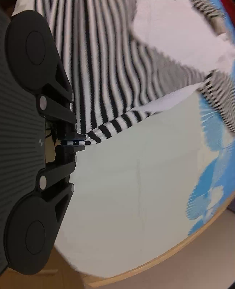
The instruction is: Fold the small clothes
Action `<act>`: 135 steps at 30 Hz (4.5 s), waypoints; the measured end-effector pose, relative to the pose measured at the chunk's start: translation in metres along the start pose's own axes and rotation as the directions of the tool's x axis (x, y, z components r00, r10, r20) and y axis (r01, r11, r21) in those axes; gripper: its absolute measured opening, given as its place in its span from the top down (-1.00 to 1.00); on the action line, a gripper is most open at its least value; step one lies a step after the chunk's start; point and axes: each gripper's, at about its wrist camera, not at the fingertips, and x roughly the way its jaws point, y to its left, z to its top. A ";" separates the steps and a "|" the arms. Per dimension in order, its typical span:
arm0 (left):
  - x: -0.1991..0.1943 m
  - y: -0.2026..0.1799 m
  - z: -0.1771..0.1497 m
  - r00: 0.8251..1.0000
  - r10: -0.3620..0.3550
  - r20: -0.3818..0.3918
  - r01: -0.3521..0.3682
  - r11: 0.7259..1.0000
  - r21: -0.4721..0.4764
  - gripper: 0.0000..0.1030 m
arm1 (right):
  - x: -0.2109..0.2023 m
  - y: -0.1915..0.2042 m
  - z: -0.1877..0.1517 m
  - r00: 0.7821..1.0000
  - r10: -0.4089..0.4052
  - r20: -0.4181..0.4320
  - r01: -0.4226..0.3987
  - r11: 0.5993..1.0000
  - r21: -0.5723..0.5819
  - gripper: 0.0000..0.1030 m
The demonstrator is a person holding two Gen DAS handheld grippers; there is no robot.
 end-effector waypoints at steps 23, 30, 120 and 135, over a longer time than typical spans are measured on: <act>0.030 -0.026 -0.027 0.983 -0.053 -0.178 0.092 0.971 0.221 0.97 | 0.014 -0.007 -0.011 0.979 -0.155 -0.131 0.146 0.987 -0.072 0.86; 0.003 -0.018 -0.001 0.999 -0.049 -0.010 0.050 0.986 0.160 0.58 | -0.006 0.008 -0.004 0.986 -0.169 -0.004 0.168 0.984 -0.055 0.33; 0.094 0.225 0.158 0.921 0.344 -0.182 -0.340 0.482 -0.808 0.18 | 0.015 0.187 0.193 0.925 0.226 0.305 -0.308 0.917 0.255 0.60; 0.134 0.106 0.206 0.956 0.269 -0.118 -0.286 0.769 -0.571 0.12 | 0.008 0.163 0.193 0.908 0.224 0.354 -0.327 0.906 0.267 0.73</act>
